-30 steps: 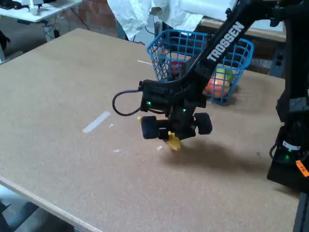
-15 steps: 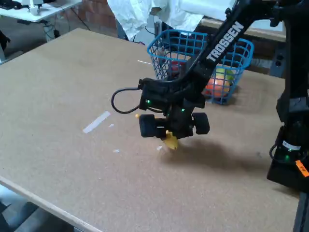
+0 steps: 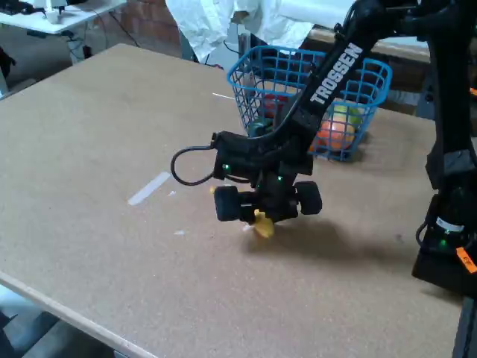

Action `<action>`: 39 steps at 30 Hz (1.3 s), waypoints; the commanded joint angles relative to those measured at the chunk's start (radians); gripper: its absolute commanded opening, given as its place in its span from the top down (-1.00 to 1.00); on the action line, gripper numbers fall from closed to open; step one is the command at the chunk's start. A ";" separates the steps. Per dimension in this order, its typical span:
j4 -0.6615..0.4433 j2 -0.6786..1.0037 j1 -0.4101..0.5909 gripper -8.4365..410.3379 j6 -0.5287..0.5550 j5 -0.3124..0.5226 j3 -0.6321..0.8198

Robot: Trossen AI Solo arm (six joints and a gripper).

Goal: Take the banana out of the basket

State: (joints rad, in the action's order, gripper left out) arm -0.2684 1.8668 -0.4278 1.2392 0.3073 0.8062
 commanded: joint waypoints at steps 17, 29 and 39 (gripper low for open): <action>0.010 -0.016 -0.002 -0.56 -0.006 0.005 0.021; -0.129 -0.034 -0.002 -0.56 -0.067 0.010 0.121; -0.174 -0.195 -0.001 -0.56 -0.254 0.119 0.162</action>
State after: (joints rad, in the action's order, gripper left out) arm -0.4492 1.7313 -0.4294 1.0508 0.3851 0.9676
